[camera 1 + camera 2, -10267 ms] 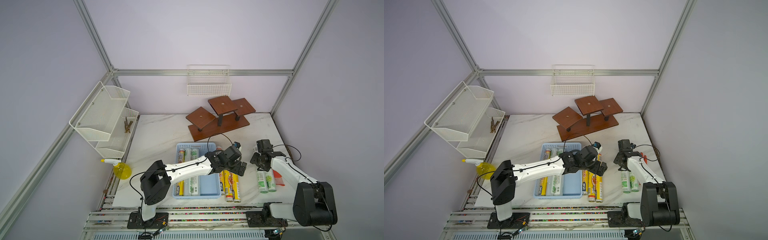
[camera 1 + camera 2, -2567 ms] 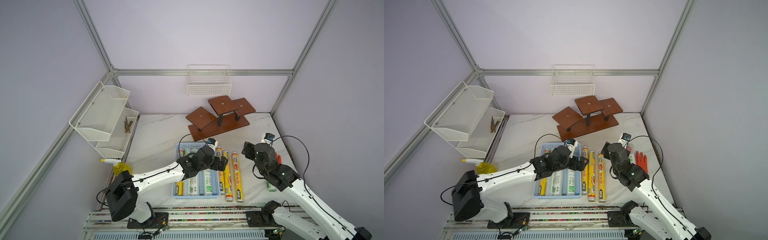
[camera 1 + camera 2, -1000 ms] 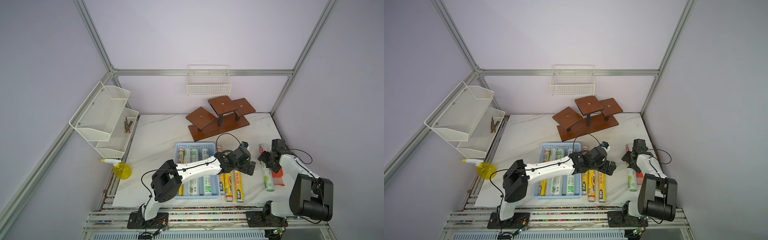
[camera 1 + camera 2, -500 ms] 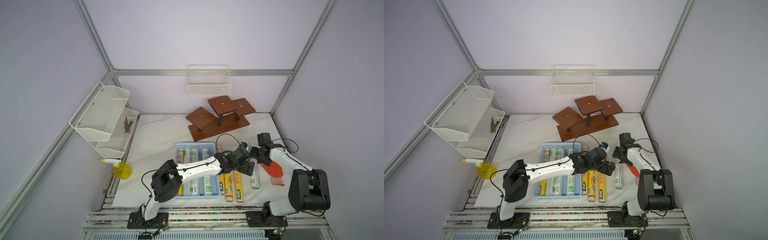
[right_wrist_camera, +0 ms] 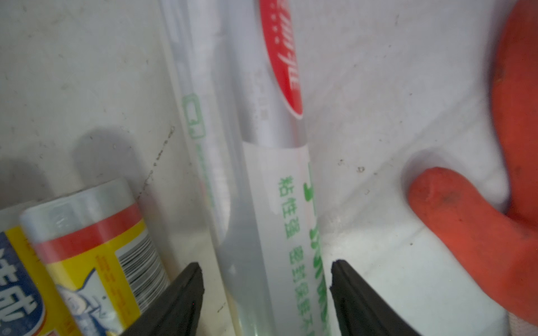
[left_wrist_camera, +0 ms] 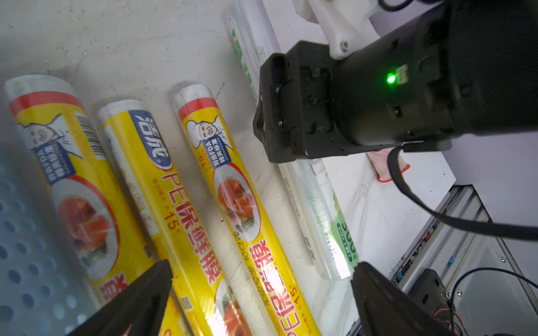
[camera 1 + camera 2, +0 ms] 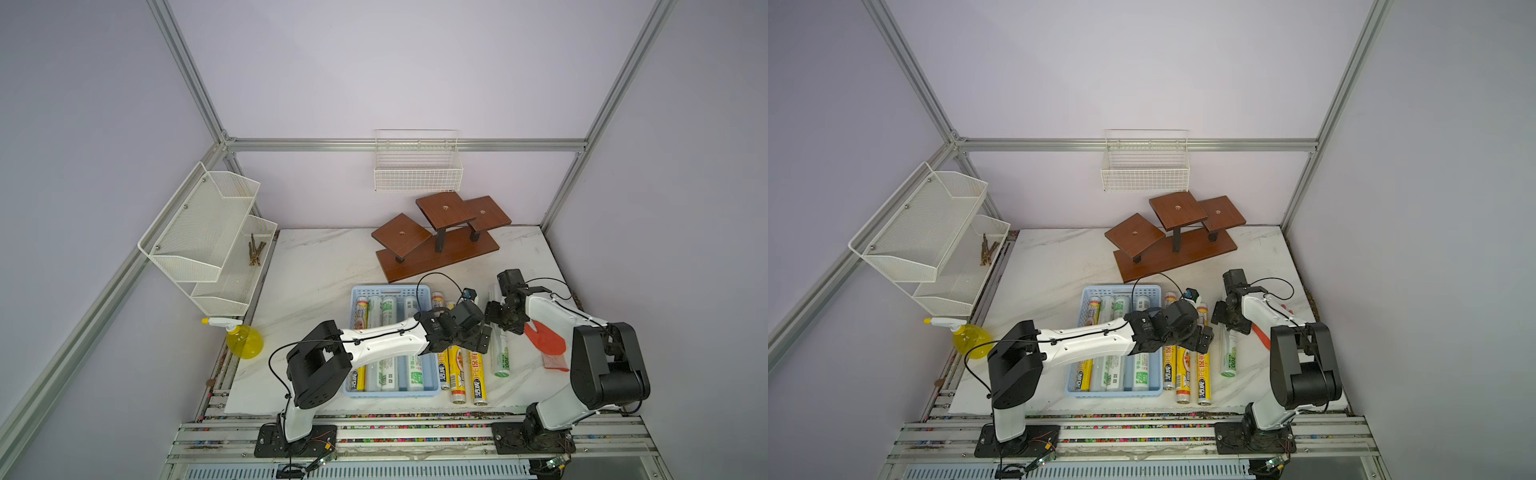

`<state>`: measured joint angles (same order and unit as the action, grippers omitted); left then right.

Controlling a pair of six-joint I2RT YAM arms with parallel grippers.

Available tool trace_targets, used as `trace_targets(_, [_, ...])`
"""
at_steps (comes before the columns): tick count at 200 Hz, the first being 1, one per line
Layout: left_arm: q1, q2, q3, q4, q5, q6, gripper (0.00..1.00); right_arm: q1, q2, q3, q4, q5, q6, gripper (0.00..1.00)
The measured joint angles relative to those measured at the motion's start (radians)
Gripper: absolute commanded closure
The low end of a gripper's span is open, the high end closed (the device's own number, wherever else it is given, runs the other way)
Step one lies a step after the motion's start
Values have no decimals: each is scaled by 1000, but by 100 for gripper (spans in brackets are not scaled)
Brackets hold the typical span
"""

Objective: Put the plastic wrap into the basket
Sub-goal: Pick up the plastic wrap from the center of the board.

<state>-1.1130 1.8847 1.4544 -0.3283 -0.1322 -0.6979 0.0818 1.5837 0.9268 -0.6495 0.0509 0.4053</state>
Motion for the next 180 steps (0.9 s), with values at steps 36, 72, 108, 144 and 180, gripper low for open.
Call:
trace_targets(36, [13,-51,-32,45,-2,0,0,3,53,6,-6,3,-27,28])
trace_targets(72, [23,-51,-47,61,6,2,0,4,71,9,-6,9,-48,31])
trace_targets(108, [29,-50,-44,79,42,2,0,4,72,10,-5,11,-51,39])
trace_targets(144, [29,-40,-33,80,73,2,0,5,75,10,-1,7,-50,43])
trace_targets(180, [29,-32,-33,80,78,1,0,5,76,10,2,11,-49,47])
